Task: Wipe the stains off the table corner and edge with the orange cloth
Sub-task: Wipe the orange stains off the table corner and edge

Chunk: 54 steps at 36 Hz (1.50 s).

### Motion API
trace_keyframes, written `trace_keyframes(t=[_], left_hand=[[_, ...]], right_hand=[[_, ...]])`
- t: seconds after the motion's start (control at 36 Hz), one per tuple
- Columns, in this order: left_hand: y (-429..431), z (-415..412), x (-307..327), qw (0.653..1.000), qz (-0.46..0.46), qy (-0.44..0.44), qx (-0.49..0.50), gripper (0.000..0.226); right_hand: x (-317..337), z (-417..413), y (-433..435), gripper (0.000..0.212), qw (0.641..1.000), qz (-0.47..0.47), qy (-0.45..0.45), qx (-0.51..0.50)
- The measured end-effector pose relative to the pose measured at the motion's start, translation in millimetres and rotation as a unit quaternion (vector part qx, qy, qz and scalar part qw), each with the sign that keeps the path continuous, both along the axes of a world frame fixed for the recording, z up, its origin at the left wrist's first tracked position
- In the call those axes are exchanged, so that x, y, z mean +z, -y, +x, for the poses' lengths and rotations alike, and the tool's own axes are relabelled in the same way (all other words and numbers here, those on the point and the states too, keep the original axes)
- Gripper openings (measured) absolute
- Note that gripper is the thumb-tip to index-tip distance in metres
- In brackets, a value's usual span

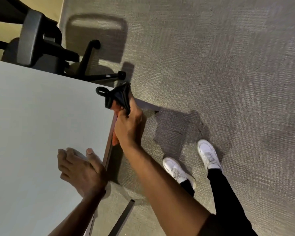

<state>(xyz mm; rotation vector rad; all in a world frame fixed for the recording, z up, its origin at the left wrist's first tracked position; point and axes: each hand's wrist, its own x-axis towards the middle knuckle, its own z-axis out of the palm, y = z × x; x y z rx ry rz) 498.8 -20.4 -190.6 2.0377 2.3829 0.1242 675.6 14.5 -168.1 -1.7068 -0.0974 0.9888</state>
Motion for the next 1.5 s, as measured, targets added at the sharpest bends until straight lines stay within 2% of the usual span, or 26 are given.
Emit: trace_keyframes(t=[0.14, 0.25, 0.36, 0.53, 0.67, 0.78, 0.83, 0.94, 1.03, 1.11, 1.25, 1.5], left_hand=[[0.1, -4.0, -2.4, 1.0, -0.005, 0.0, -0.008, 0.072], [0.6, -6.2, -4.0, 1.0, -0.003, 0.001, -0.006, 0.072], [1.9, -3.0, -0.9, 1.0, -0.004, 0.003, -0.007, 0.071], [1.3, -0.4, 2.8, 1.0, -0.012, 0.009, -0.004, 0.07], [0.4, -8.8, -3.9, 1.0, -0.006, 0.016, -0.015, 0.067], [-2.6, -21.5, -16.0, 1.0, 0.002, 0.017, -0.011, 0.068], [-3.6, -24.7, -20.9, 1.0, 0.008, 0.02, -0.007, 0.07], [-2.5, -26.5, -19.9, 1.0, 0.003, 0.025, -0.007, 0.072], [-0.1, -21.9, -12.7, 0.999, -0.017, 0.029, -0.003, 0.075], [0.8, -12.8, -2.4, 0.999, -0.034, 0.042, 0.007, 0.075], [-0.4, -1.5, 10.3, 0.997, -0.044, 0.063, 0.017, 0.079], [-3.7, 3.4, 15.3, 0.995, -0.051, 0.077, 0.04, 0.077]], right_hand=[[2.3, -25.4, 33.0, 0.036, 0.998, 0.008, 0.033, 0.053], [4.7, -46.7, 58.8, 0.036, 0.994, -0.006, 0.014, 0.107], [-0.6, -20.5, 34.9, 0.031, 0.995, -0.031, -0.026, 0.089], [3.6, 27.1, -0.6, 0.055, 0.998, -0.002, 0.03, 0.051], [6.3, 4.2, 31.7, 0.052, 0.991, 0.017, 0.055, 0.117], [4.6, 4.5, 69.1, 0.06, 0.962, 0.009, 0.025, 0.272], [0.1, 18.3, 80.1, 0.057, 0.95, -0.011, 0.0, 0.312], [-7.5, 49.8, 83.7, 0.042, 0.965, -0.052, -0.043, 0.254], [-16.8, 69.4, 79.1, 0.036, 0.969, -0.053, -0.039, 0.237], [-25.3, 85.9, 68.6, 0.042, 0.97, -0.048, -0.013, 0.238], [-33.8, 109.1, 54.9, 0.054, 0.97, -0.05, -0.021, 0.235], [-15.7, 154.7, 21.5, 0.046, 0.959, -0.02, 0.007, 0.282]])
